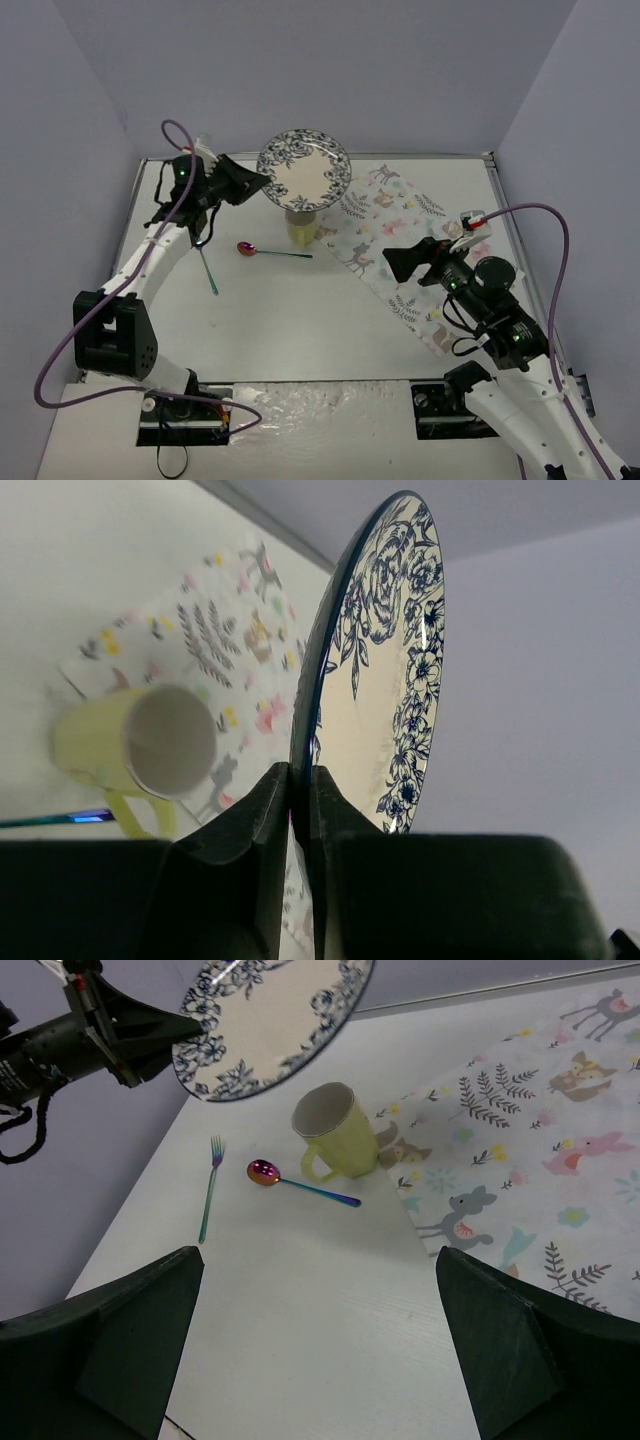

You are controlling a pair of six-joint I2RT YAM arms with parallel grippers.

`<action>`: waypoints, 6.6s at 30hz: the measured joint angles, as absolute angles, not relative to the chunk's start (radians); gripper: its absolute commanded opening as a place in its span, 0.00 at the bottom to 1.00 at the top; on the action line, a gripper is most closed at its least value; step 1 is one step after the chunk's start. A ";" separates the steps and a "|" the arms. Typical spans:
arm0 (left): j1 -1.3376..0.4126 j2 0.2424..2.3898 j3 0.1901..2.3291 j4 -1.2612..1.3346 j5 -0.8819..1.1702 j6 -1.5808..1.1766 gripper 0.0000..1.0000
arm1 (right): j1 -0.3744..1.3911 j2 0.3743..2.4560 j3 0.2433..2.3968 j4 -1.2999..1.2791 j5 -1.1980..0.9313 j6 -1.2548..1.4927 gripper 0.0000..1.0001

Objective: Set the dinner table for one person

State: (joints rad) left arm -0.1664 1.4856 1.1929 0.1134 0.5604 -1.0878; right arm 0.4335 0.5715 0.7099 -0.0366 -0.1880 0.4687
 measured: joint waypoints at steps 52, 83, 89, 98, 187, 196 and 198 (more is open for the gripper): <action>-0.747 2.187 1.379 0.513 0.182 -1.250 0.00 | 0.434 0.356 0.778 -0.328 -0.111 0.441 1.00; -0.766 2.254 1.391 0.637 0.227 -1.323 0.82 | 0.434 0.349 0.746 -0.352 -0.106 0.441 1.00; -0.777 2.150 1.393 0.461 0.210 -1.239 0.97 | 0.433 0.345 0.746 -0.354 -0.092 0.436 1.00; -0.814 1.872 1.446 0.136 0.140 -1.015 0.97 | 0.434 0.395 0.792 -0.362 -0.062 0.400 1.00; 0.107 1.276 1.099 -0.561 0.286 -0.398 0.97 | 0.813 2.249 1.984 -0.294 0.192 0.026 0.00; 0.107 1.256 1.095 -0.558 0.290 -0.398 0.97 | 0.763 1.853 1.673 -0.301 0.268 0.088 0.00; 0.107 1.253 1.089 -0.554 0.292 -0.398 0.97 | 0.713 1.742 1.586 -0.298 0.282 0.112 0.00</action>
